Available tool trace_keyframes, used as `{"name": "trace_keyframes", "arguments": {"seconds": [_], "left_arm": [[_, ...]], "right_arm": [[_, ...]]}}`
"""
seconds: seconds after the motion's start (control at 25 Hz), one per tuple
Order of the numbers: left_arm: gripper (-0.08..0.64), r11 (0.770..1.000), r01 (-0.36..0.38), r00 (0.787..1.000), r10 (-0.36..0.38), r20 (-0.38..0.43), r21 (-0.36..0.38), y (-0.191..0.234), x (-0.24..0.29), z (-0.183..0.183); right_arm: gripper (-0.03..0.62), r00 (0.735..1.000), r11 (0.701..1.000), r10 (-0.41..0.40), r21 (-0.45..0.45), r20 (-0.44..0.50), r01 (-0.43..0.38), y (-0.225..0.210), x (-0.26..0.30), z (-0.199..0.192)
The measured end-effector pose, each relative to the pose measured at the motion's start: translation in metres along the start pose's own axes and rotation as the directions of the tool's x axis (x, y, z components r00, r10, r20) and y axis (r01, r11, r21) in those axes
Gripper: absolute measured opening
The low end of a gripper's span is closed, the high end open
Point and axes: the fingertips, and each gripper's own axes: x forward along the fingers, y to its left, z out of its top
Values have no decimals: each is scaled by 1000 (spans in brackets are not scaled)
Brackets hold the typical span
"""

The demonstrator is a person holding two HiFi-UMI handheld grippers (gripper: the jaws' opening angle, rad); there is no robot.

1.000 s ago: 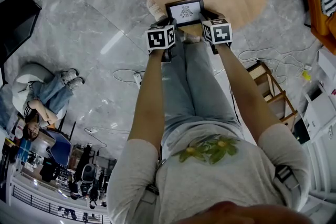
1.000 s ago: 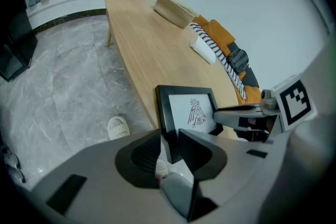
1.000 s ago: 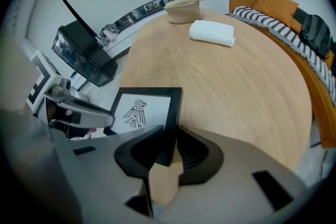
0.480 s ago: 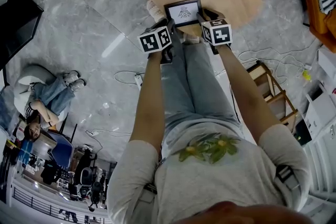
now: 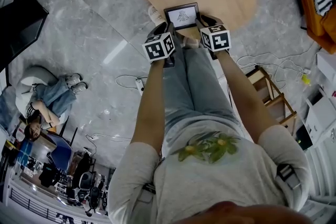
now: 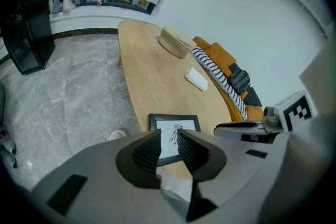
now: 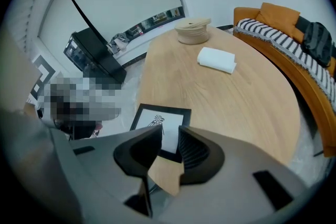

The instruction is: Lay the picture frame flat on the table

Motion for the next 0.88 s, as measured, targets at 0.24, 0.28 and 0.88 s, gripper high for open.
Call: {"name": "trace_keyframes", "arguments": {"seconds": [0.24,0.28,0.88], "left_arm": [[52,1000,-9,999,8,43,20,-14,-20,9],[35,999,-19,999,18,52,26,-15,-23,11],[17,987,-50,992,32,123,151,-46,-55,28]], "right_arm": [[43,999,1000,6,-10,44,-6,8,-22,15],[28,999,1000,8,-13,51,-7,11,-26,17],[8,994,998,22,-63,110,-15,34,-71,42]]}}
